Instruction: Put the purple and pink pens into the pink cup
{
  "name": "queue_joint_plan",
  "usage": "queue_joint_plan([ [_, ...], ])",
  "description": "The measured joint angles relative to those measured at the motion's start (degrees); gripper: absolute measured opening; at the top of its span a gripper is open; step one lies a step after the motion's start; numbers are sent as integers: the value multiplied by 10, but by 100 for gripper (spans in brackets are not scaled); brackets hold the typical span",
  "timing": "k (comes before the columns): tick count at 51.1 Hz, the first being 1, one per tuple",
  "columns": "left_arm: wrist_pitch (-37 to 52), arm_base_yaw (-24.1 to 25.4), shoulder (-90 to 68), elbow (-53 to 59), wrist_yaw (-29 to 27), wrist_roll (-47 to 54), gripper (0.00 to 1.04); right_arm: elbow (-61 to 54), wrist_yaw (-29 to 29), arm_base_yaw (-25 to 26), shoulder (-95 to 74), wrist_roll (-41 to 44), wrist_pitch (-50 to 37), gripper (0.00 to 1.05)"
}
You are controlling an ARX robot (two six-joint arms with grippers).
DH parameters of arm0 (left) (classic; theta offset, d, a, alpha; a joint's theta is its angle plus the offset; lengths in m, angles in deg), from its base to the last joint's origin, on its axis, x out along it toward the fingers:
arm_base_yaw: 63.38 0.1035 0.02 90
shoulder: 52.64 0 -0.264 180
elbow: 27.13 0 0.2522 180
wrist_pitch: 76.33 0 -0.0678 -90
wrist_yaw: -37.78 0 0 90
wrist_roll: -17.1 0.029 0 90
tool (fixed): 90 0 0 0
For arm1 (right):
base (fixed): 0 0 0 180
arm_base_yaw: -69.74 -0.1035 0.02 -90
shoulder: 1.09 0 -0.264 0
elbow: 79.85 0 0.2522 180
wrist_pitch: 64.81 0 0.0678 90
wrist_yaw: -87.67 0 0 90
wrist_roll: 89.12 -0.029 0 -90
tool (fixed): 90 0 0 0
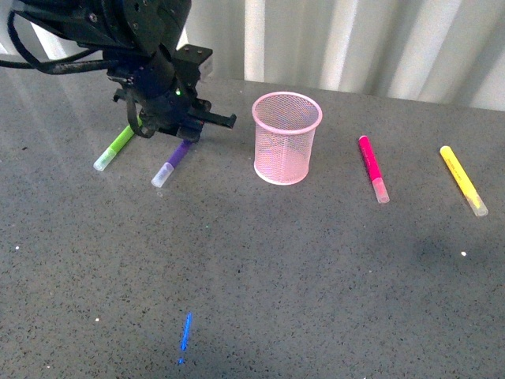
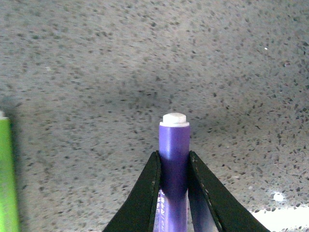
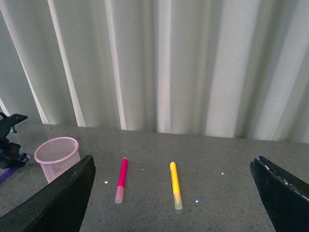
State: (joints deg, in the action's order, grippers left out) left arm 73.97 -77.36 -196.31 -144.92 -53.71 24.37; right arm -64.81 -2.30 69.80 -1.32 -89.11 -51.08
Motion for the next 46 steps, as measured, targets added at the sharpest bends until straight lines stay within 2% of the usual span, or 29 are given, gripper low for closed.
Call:
queue_joint_plan([
  [9,20,24,46,12,2,3,13,0,0,0,0,0,0,98],
  [16,71,39,101,38,14,11,13,0,0,0,0,0,0,98],
  [22,151,52,169,85,29,-7,13,0,0,0,0,0,0,98],
  [27,259,55,253,161,49,-51,13,0,0,0,0,0,0,98],
  [35,413,15,337,290,52,-125,13,0,0,0,0,0,0,98],
  [46,508,-55,340,358,34,-172,13,0,0,0,0,0,0,98],
])
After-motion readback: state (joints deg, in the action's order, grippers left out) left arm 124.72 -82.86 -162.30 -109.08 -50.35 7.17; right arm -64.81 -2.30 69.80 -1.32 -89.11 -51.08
